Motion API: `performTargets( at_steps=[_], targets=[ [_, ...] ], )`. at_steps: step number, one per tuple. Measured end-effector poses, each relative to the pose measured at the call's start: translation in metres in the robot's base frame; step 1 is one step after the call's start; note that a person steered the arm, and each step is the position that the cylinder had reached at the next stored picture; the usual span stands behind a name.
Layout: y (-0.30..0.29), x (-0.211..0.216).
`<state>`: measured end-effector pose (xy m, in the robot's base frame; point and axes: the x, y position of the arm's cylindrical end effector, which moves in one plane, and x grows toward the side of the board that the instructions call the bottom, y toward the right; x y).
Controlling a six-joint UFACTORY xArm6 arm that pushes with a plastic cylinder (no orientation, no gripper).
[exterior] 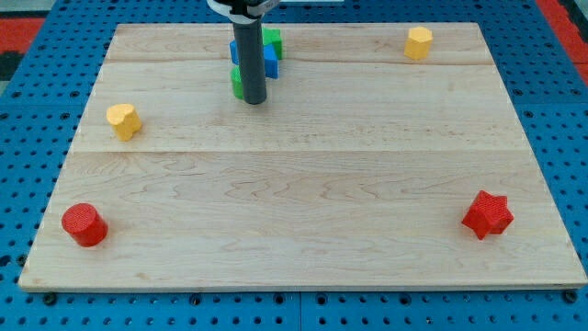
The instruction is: Push the green circle below the blue cube
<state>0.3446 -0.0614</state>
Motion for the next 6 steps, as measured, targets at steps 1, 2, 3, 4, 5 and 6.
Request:
performTargets(
  at_steps=[1,2,3,4,5,6],
  targets=[
    [-0.002,0.004],
    [0.008,0.038],
    [-0.026,0.031],
    [-0.004,0.022],
    [-0.007,-0.018],
    [-0.033,-0.014]
  ],
)
